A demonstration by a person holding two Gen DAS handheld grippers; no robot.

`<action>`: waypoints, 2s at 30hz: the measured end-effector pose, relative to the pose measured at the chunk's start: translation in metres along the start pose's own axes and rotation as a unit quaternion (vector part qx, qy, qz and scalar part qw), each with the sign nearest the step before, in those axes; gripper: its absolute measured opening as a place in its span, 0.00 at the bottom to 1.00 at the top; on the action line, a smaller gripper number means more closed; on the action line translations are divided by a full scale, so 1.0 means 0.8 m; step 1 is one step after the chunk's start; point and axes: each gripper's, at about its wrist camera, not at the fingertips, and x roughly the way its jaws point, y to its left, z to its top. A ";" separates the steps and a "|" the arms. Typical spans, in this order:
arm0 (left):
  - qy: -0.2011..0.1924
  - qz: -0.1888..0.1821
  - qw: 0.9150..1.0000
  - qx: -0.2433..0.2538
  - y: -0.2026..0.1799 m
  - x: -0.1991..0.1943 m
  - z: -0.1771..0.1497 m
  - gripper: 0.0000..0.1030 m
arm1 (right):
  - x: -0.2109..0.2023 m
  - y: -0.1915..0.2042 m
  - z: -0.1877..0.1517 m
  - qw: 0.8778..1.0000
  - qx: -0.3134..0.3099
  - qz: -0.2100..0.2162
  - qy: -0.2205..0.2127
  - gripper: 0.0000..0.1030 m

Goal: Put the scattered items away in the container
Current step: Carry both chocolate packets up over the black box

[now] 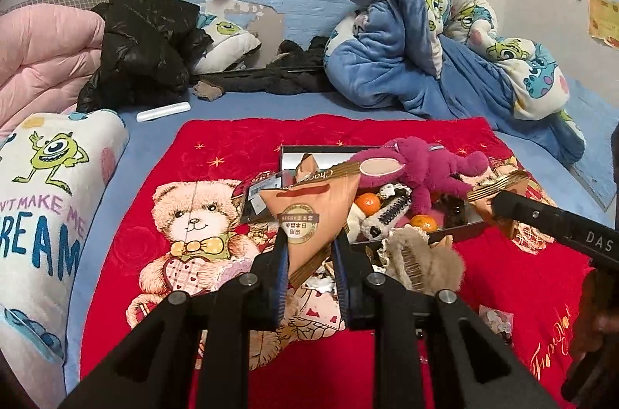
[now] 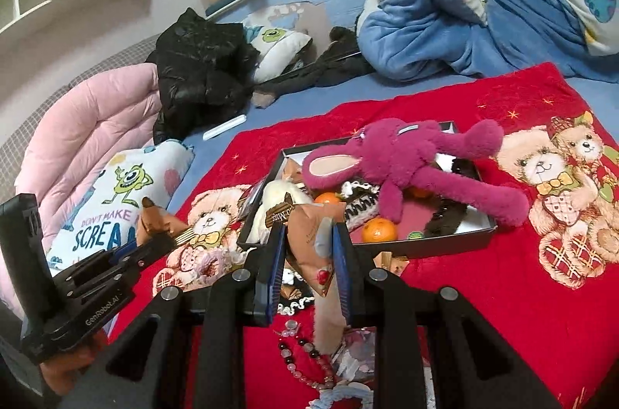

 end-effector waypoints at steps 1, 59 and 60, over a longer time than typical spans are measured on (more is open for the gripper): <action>0.001 0.001 1.000 0.000 0.000 0.001 0.000 0.21 | -0.001 -0.001 0.000 1.000 0.001 0.001 0.000 0.22; 0.043 -0.033 0.999 -0.005 -0.070 0.209 0.015 0.21 | 0.151 -0.090 0.012 0.999 -0.007 -0.040 0.007 0.23; 0.043 -0.032 0.999 -0.004 -0.072 0.209 0.015 0.21 | 0.150 -0.092 0.011 0.999 -0.004 -0.037 0.006 0.23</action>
